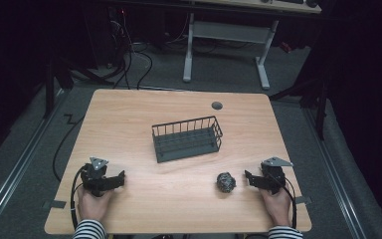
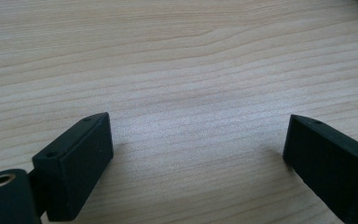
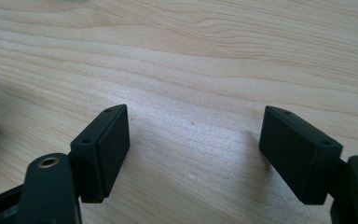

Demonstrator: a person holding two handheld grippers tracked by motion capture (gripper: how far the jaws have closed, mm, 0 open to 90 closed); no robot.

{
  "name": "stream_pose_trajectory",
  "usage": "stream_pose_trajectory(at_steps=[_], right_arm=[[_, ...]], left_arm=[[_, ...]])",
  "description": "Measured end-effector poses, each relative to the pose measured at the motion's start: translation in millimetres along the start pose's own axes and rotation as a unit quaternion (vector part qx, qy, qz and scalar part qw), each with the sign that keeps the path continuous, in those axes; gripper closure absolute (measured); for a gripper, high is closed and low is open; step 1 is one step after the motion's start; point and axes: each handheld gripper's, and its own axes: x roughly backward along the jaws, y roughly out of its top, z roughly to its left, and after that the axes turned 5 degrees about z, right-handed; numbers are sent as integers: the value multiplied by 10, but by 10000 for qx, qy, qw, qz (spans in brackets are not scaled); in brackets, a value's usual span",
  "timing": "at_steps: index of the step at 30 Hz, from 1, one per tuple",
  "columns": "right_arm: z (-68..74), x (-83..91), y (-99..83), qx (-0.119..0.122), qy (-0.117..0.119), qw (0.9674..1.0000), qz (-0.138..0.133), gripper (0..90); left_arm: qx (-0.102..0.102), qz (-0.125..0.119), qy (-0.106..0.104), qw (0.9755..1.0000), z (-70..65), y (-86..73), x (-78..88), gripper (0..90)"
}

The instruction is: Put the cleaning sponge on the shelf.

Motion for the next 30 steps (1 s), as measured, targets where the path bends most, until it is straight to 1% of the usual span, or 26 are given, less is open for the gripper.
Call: stream_pose_trajectory(at_steps=[9,11,16,17,21,24,25,30], right_arm=[[2,2,-1,-15,-4,10000,6,243],[2,2,-2,-17,-5,10000,5,244],[1,3,-3,-17,-8,10000,2,245],[1,4,-4,-18,-10,10000,2,245],[1,5,-5,-30,-11,10000,2,245],[1,5,-5,-27,-15,10000,1,245],[1,5,-5,-32,-15,10000,2,245],[1,6,-5,-33,-16,10000,1,245]], left_arm=[[0,-20,7,10000,4,-1,4,95],[1,-87,23,10000,10,-12,19,161],[7,-157,32,9999,-1,-23,32,230],[-5,-166,16,9999,-4,-23,34,257],[-26,-183,-22,9998,-8,-24,38,276],[94,-223,-86,9997,-1,-29,44,279],[141,-239,-141,9995,7,-33,49,278],[123,-221,-203,9995,3,-34,55,267]])
